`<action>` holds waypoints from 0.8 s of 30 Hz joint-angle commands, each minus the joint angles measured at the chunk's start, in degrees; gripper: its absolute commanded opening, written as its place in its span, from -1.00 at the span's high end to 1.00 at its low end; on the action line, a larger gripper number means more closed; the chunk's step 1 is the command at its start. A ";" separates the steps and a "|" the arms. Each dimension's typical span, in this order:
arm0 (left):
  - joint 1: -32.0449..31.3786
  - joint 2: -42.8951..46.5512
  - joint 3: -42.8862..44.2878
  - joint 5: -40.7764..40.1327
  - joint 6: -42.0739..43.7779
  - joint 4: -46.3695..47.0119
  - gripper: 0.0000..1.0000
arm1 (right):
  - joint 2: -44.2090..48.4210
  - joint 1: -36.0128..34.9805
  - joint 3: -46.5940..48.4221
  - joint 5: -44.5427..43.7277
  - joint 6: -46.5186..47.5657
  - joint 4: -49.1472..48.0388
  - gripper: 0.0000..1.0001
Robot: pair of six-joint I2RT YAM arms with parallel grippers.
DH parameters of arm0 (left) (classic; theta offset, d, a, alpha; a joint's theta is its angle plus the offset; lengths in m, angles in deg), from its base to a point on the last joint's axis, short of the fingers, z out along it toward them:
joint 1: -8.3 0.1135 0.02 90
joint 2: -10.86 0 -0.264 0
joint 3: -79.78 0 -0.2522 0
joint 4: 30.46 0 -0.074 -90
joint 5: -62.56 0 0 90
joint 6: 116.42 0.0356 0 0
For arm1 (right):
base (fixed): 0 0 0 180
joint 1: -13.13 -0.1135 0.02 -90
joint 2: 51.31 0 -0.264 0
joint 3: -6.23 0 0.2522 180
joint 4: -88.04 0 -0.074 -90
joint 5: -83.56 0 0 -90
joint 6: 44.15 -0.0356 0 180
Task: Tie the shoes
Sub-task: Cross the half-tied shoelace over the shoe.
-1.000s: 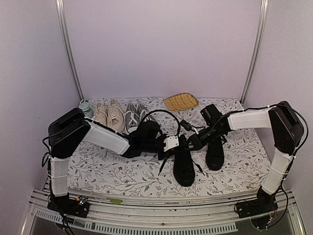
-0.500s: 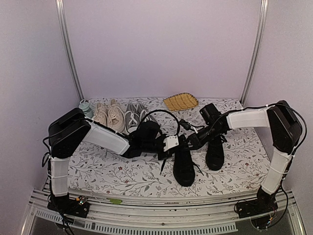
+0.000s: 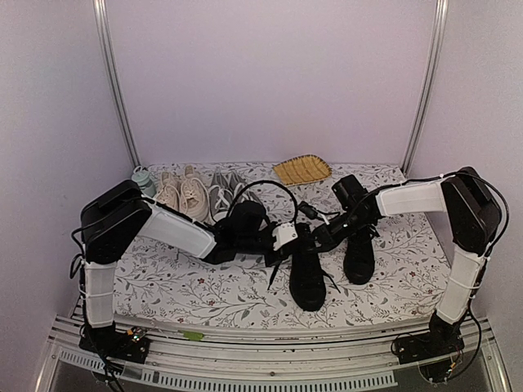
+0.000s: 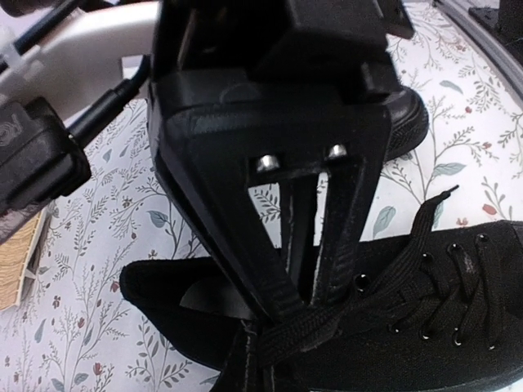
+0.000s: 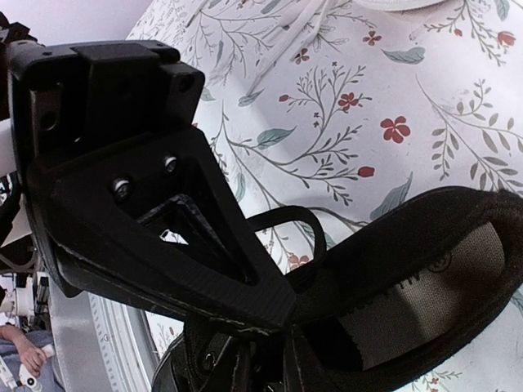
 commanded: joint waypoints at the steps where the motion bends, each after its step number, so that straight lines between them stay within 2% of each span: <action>1: -0.08 0.04 -0.05 1.88 -1.47 3.19 1.00 | -0.82 -0.61 0.13 -1.00 0.19 -2.10 0.83; 3: -0.07 0.13 -0.10 2.04 -1.47 2.91 1.00 | 0.31 -0.56 -0.21 -1.37 -0.45 -3.18 0.95; 5: 0.00 0.29 -0.23 2.11 -1.32 2.59 1.00 | 1.91 -0.55 -0.58 -2.60 -1.03 -4.03 0.98; 11: 0.14 0.39 -0.63 1.75 -0.55 1.47 1.00 | 6.09 -0.19 -1.64 -5.61 -1.70 -3.80 0.98; 15: 0.09 0.29 -0.47 1.88 -0.57 1.24 1.00 | 6.21 0.02 -2.02 -5.68 -2.88 -4.15 0.88; 18: 0.14 0.41 -0.14 1.88 -0.89 1.06 1.00 | 5.56 0.00 -1.72 -4.59 -2.98 -4.28 0.97; 22: 0.14 0.52 0.22 1.56 -0.64 0.33 1.00 | 5.29 0.02 -1.58 -4.55 -3.20 -4.77 0.99; 23: 0.12 0.61 0.12 1.42 -0.67 0.07 0.97 | 5.35 0.02 -1.60 -4.79 -3.20 -4.74 0.99; 24: 0.14 0.89 -0.02 1.35 -0.68 -0.15 0.84 | 5.55 0.02 -1.65 -5.08 -3.37 -4.67 0.99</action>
